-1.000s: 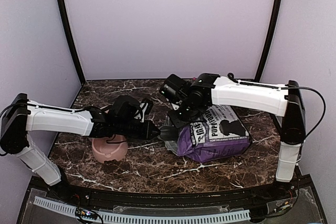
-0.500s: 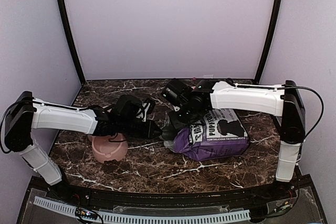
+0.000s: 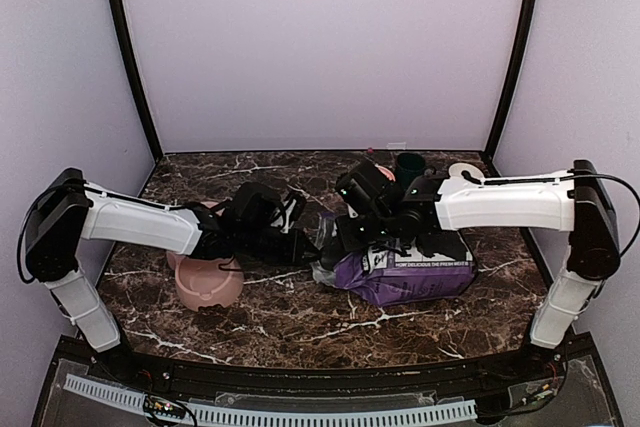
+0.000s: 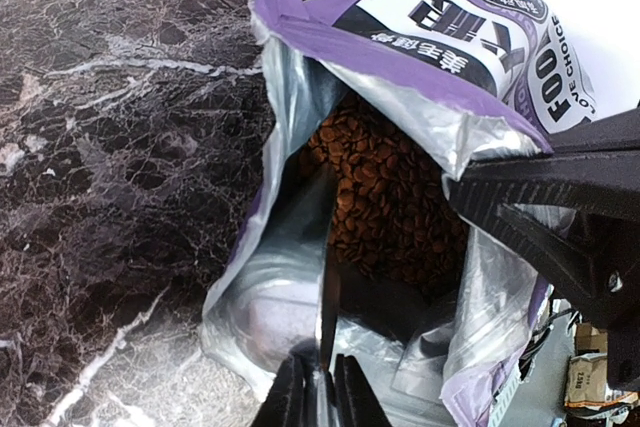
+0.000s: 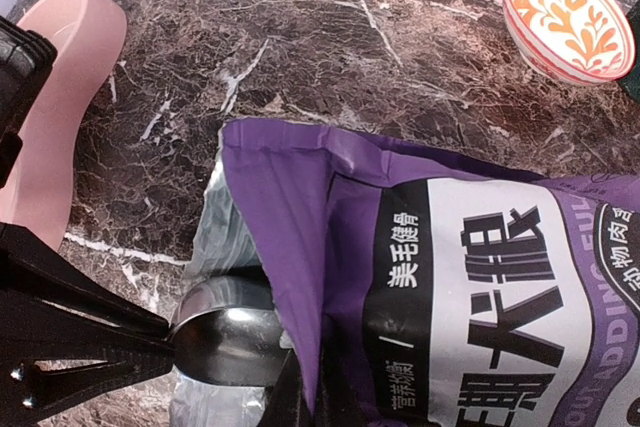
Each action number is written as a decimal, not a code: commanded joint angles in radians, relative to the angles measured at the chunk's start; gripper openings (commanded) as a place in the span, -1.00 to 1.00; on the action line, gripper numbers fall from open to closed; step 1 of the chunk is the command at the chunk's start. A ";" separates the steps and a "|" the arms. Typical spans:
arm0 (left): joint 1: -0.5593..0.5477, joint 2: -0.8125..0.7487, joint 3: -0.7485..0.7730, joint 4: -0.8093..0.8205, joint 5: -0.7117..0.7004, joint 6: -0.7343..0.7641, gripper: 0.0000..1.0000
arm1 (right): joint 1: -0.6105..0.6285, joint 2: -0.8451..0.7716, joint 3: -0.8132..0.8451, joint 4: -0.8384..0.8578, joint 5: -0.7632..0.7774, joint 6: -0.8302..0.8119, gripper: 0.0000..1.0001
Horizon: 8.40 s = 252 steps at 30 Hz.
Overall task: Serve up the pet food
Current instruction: Insert the spatula at the center of the board, then collect the pet food from the pet food bag, then move the pet food bowl to the center of the board.
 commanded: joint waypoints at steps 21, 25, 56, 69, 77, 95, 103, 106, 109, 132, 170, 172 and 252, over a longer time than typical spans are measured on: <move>0.001 0.212 0.121 -0.014 0.182 -0.032 -1.00 | -0.035 -0.113 -0.186 0.211 0.012 -0.034 -1.00; 0.005 0.240 0.137 0.004 0.192 -0.028 -1.00 | -0.039 -0.125 -0.197 0.207 0.024 -0.035 -1.00; 0.059 0.188 -0.019 0.237 0.363 -0.050 -1.00 | -0.074 -0.237 -0.268 0.185 0.055 0.006 -1.00; 0.078 0.125 -0.096 0.306 0.395 -0.066 -1.00 | -0.079 -0.247 -0.266 0.156 0.078 0.022 -1.00; 0.095 0.085 -0.138 0.309 0.395 -0.058 -1.00 | -0.082 -0.256 -0.272 0.144 0.094 0.027 -1.00; 0.132 -0.005 -0.211 0.338 0.407 -0.072 -1.00 | -0.088 -0.265 -0.269 0.101 0.116 0.032 -1.00; 0.142 -0.046 -0.242 0.356 0.414 -0.115 -1.00 | -0.088 -0.261 -0.264 0.099 0.104 0.047 -1.00; 0.142 -0.068 -0.258 0.369 0.407 -0.127 -1.00 | -0.088 -0.258 -0.262 0.101 0.092 0.054 -1.00; 0.143 -0.081 -0.258 0.362 0.401 -0.147 -1.00 | -0.088 -0.258 -0.262 0.100 0.085 0.061 -1.00; 0.171 -0.106 -0.263 0.498 0.548 -0.339 -1.00 | -0.104 -0.320 -0.308 0.102 0.087 0.072 -1.00; 0.206 -0.146 -0.253 0.726 0.659 -0.497 -1.00 | -0.139 -0.360 -0.348 0.109 0.100 0.068 -1.00; 0.208 -0.142 -0.245 0.751 0.668 -0.518 -1.00 | -0.139 -0.359 -0.348 0.109 0.100 0.069 -1.00; 0.723 -0.551 -0.543 0.384 0.649 -0.336 -1.00 | -0.145 -0.293 -0.324 0.128 0.075 0.042 -1.00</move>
